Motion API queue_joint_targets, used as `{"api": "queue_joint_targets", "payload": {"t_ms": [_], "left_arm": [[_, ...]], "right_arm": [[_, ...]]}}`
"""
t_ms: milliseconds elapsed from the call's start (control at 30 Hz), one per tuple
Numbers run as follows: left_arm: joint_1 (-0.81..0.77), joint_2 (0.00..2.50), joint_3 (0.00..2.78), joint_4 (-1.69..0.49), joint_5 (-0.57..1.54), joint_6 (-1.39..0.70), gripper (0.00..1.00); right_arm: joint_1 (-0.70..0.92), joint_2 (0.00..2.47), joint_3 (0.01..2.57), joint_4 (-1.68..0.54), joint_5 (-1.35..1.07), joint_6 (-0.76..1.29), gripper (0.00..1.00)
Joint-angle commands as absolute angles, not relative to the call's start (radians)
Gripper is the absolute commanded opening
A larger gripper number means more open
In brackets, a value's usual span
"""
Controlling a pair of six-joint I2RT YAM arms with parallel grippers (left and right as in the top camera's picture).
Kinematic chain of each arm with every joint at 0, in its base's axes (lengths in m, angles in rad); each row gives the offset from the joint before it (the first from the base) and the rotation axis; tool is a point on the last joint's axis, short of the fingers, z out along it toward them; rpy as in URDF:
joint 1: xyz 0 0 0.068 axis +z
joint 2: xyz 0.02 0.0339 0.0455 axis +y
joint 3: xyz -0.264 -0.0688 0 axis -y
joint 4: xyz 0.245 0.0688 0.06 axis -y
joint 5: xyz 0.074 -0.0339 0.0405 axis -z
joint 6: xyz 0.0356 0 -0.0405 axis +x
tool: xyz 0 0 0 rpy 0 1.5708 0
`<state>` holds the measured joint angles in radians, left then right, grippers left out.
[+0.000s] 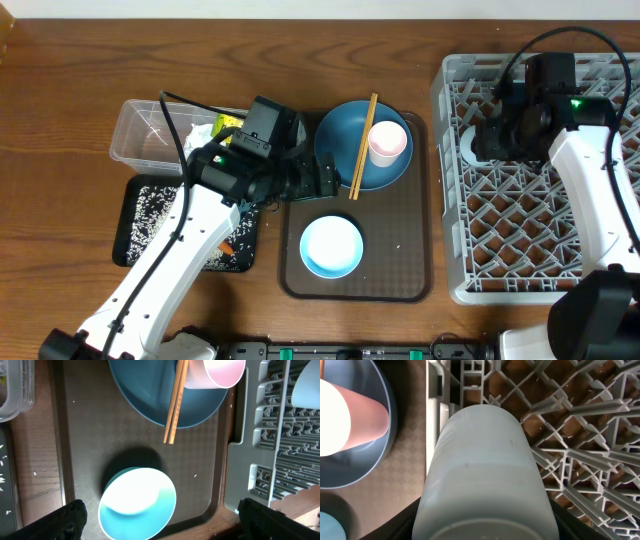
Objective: Sort waste into correct bins and load items into the dishwasher rack
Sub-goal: 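Lower the cup upside down into the rack and open the right gripper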
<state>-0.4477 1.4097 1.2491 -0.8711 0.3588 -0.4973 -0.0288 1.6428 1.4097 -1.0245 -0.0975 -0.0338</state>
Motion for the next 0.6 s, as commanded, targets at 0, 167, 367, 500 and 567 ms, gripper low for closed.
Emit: {"api": "queue_joint_targets", "payload": {"t_ms": [0, 167, 367, 500, 567], "left_arm": [[-0.443, 1.404, 1.243, -0.873, 0.346, -0.494, 0.99], [-0.443, 1.404, 1.243, -0.873, 0.346, -0.494, 0.99], [-0.443, 1.404, 1.243, -0.873, 0.346, -0.494, 0.99], [-0.443, 1.404, 1.243, -0.873, 0.346, -0.494, 0.99], [-0.443, 1.404, 1.243, -0.873, 0.346, -0.494, 0.99]], "right_arm": [[-0.039, 1.652, 1.398, -1.034, -0.102, -0.043, 0.01], [-0.039, 1.653, 1.395, -1.044, -0.102, -0.043, 0.01], [-0.039, 1.655, 1.391, -1.043, -0.101, -0.039, 0.01], [-0.039, 1.655, 1.384, -1.041, -0.067, -0.038, 0.01], [-0.039, 1.655, 1.374, -1.038, -0.06, -0.038, 0.01]]}}
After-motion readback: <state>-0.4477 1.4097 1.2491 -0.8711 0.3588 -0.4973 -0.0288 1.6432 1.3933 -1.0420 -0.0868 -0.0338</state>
